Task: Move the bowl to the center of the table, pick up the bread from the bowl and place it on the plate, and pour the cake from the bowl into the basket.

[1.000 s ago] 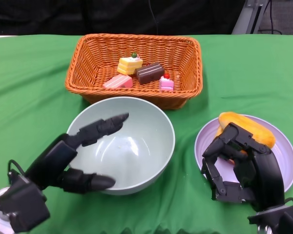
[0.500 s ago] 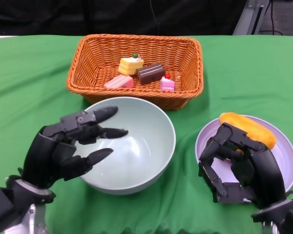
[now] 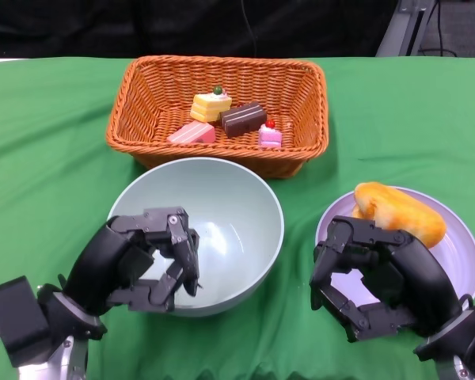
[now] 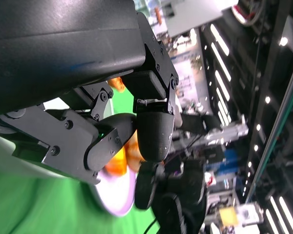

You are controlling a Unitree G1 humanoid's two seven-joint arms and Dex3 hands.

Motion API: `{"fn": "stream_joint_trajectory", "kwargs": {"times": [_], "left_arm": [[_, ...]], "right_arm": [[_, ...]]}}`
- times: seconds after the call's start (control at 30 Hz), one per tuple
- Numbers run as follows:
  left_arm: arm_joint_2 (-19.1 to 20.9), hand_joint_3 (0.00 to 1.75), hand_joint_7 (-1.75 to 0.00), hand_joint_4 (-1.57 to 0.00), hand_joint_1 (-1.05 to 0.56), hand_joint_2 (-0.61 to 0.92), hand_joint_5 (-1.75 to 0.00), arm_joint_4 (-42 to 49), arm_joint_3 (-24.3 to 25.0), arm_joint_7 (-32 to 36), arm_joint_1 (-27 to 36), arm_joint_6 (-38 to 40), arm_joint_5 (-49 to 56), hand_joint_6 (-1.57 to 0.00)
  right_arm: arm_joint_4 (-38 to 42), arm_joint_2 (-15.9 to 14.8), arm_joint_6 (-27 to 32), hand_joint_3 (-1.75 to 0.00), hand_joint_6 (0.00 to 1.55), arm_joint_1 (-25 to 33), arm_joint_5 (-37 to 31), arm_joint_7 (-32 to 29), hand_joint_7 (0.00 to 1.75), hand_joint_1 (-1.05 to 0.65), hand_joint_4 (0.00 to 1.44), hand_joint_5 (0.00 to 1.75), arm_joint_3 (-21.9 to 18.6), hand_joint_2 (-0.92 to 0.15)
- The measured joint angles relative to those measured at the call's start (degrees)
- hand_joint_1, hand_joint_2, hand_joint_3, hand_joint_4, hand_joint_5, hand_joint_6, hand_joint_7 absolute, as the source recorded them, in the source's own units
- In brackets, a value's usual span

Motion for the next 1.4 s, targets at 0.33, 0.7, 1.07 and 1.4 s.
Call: {"fn": "stream_joint_trajectory", "kwargs": {"times": [0.33, 0.7, 1.07, 1.4], "left_arm": [[0.45, 1.37, -1.67, -0.81, -0.10, 0.46, -1.75, -3.06, 2.28, -2.48, 1.10, 2.42, 0.09, -0.67], [0.24, 1.34, -1.64, -0.80, -0.09, 0.45, -1.75, -8.56, 2.07, -2.33, 3.93, 6.22, 0.79, -0.68], [0.03, 1.33, -1.62, -0.81, -0.12, 0.45, -1.75, -9.49, 2.00, -2.85, 5.61, 6.77, 1.73, -0.71], [-0.43, 1.30, -1.60, -0.80, -0.14, 0.48, -1.75, -9.49, 1.86, -4.34, 5.69, 7.45, 1.51, -0.71]], "right_arm": [[-3.53, 0.03, 1.16, -1.18, 0.75, 2.19, 0.31, 0.52, 1.37, -0.05, 0.83, 1.62, 0.84, -0.45], [-4.51, 0.19, 1.12, -1.22, 0.73, 3.64, 0.84, 1.08, 1.37, -0.06, 0.82, 1.64, 1.30, -0.42], [-6.75, 0.25, 1.42, -1.24, 0.74, 5.31, 1.03, 0.54, 1.36, -0.05, 0.82, 1.63, 1.82, -0.41], [-7.42, 0.31, 1.49, -1.20, 0.74, 5.31, 1.07, 0.55, 1.37, -0.07, 0.82, 1.65, 1.97, -0.43]]}}
